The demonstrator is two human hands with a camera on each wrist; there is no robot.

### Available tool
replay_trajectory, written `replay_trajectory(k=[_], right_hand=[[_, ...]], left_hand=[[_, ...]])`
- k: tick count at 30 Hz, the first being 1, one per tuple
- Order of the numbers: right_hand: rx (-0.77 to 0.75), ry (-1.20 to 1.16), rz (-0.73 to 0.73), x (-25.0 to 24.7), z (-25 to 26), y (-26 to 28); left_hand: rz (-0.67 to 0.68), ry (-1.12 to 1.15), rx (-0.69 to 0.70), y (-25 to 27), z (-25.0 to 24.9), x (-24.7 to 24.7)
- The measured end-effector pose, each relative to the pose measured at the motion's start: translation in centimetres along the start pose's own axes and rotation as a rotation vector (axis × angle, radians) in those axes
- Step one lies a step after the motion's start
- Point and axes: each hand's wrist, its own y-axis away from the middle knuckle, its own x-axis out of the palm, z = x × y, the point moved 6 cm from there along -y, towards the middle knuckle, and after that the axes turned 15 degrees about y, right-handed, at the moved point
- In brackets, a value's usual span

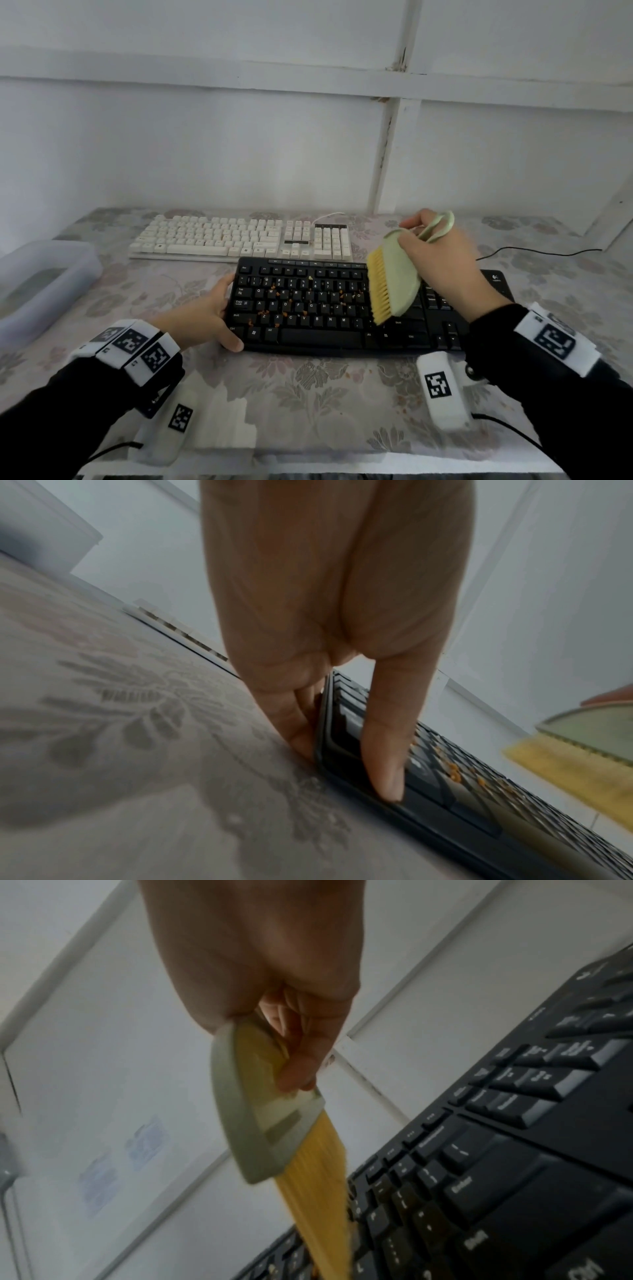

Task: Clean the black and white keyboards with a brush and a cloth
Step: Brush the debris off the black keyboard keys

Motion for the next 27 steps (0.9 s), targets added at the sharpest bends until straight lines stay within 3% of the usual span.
replay_trajectory(k=[6, 11, 19, 27], right_hand=[[-0.052, 0.009, 0.054, 2.3, 0.5, 1.0], [-0.048, 0.102, 0.229, 2.9, 0.1, 2.6], [-0.039, -0.052, -0.006, 1.1, 1.3, 0.4], [-0.058, -0.001, 0.165, 3.5, 0.1, 4.0]], left_hand=[[0.002, -0.002, 0.008, 0.1, 0.0, 0.0], [0.004, 0.001, 0.007, 0.2, -0.1, 0.1], [0.003, -0.017, 0.004, 0.3, -0.1, 0.1], [0.007, -0.024, -0.006, 0.1, 0.1, 0.0]])
